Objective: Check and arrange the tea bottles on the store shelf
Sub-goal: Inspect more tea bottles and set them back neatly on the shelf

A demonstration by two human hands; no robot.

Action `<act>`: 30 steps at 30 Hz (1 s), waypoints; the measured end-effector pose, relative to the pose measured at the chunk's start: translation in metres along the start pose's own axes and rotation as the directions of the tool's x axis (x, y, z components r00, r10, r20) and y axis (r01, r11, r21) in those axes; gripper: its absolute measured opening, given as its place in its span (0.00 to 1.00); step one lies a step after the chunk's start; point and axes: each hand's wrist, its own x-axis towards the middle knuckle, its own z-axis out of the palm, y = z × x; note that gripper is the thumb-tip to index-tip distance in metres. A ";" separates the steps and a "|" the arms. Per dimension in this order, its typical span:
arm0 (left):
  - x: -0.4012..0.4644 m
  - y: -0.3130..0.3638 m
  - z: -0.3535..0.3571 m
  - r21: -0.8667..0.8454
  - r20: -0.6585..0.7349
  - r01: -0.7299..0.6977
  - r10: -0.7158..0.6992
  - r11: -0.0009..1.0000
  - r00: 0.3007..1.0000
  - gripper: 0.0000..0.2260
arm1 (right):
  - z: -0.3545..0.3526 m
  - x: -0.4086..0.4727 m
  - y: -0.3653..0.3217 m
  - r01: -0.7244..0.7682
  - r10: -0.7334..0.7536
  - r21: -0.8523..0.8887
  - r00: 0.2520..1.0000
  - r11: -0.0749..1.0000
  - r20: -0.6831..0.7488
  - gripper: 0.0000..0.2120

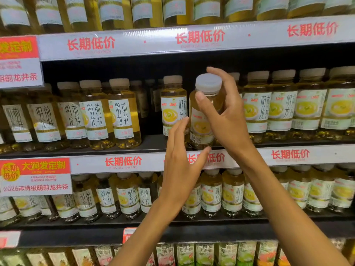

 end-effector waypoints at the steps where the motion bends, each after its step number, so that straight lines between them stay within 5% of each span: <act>1: 0.000 0.001 0.000 -0.012 0.006 0.004 -0.004 1.000 1.000 0.32 | -0.002 -0.001 -0.003 -0.005 0.006 0.026 1.000 1.000 -0.012 0.21; 7: 0.003 0.013 -0.008 -0.237 0.084 0.074 -0.055 0.969 0.995 0.34 | -0.014 -0.008 -0.025 -0.216 0.206 0.415 0.976 0.884 0.069 0.16; 11: -0.009 0.017 -0.017 -0.415 0.129 0.160 -0.116 0.896 0.985 0.26 | -0.017 -0.008 -0.028 -0.371 0.308 0.458 0.928 0.807 0.209 0.14; 16: -0.026 0.016 -0.029 -0.680 0.532 0.526 -0.150 0.510 0.833 0.23 | -0.017 -0.010 -0.022 -0.581 0.408 0.537 0.813 0.612 0.415 0.20; 18: -0.031 0.015 -0.030 -0.687 0.587 0.575 -0.128 0.444 0.800 0.23 | -0.015 -0.012 -0.022 -0.597 0.384 0.553 0.801 0.581 0.460 0.19; 24: -0.039 0.013 -0.038 -0.510 0.452 0.488 -0.262 0.709 0.853 0.24 | -0.019 -0.018 -0.028 -0.525 0.382 0.459 0.846 0.717 0.372 0.15; 27: -0.043 0.019 -0.032 -0.524 0.438 0.489 -0.272 0.697 0.857 0.21 | -0.017 -0.020 -0.030 -0.531 0.404 0.398 0.840 0.748 0.362 0.11; 30: -0.044 0.025 -0.032 -0.665 0.570 0.631 -0.274 0.399 0.774 0.27 | -0.020 -0.017 -0.030 -0.613 0.428 0.490 0.787 0.619 0.445 0.14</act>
